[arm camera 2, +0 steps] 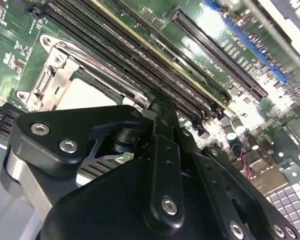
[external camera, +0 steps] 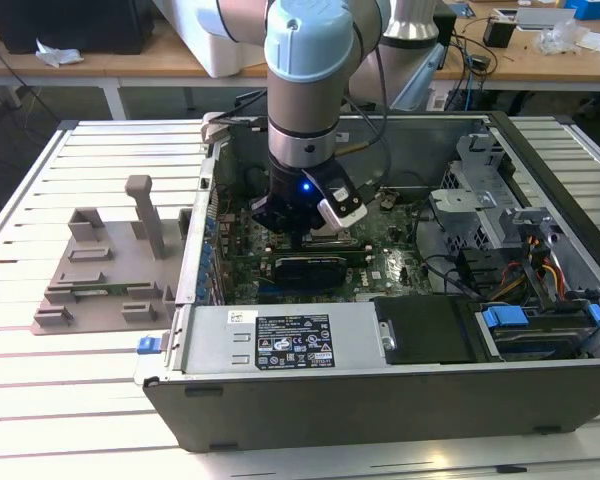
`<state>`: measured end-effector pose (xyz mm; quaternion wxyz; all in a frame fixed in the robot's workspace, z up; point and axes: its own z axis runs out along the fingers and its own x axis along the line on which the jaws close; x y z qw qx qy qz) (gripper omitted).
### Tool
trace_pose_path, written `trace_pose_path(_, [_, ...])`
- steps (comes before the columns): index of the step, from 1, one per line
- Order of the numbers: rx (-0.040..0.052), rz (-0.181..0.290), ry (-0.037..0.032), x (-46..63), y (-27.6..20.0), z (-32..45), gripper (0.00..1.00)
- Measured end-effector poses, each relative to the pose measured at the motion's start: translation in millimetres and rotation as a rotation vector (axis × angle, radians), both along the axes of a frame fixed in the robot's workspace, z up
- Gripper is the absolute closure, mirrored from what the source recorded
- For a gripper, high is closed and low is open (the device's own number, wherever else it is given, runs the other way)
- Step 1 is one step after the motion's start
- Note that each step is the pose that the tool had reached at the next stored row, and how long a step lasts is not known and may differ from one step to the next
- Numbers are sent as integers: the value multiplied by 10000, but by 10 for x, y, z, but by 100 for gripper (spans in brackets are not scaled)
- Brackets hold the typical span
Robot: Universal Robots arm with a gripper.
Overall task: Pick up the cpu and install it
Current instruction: 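Install the second cpu locking lever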
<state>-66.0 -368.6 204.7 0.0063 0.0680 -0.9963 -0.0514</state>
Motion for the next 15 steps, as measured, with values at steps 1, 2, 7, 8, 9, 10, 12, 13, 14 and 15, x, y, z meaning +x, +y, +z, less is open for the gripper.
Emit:
trace_pose_path(1, [17,17,-3,0,35,-11,89])
trace_pose_path(2, [21,33,-9,2,62,-17,89])
trace_pose_path(7, [30,68,-5,1,87,-34,89])
trace_pose_path(8, [35,72,-21,1,88,-21,89])
trace_pose_path(9, [35,73,-25,1,88,2,89])
trace_pose_path(10, [30,73,-23,1,89,64,89])
trace_pose_path(12, [31,73,-24,1,94,160,89])
trace_pose_path(13, [31,73,-23,6,98,185,89])
trace_pose_path(14, [32,72,-21,17,101,185,89])
trace_pose_path(15, [30,72,-9,49,106,186,89])
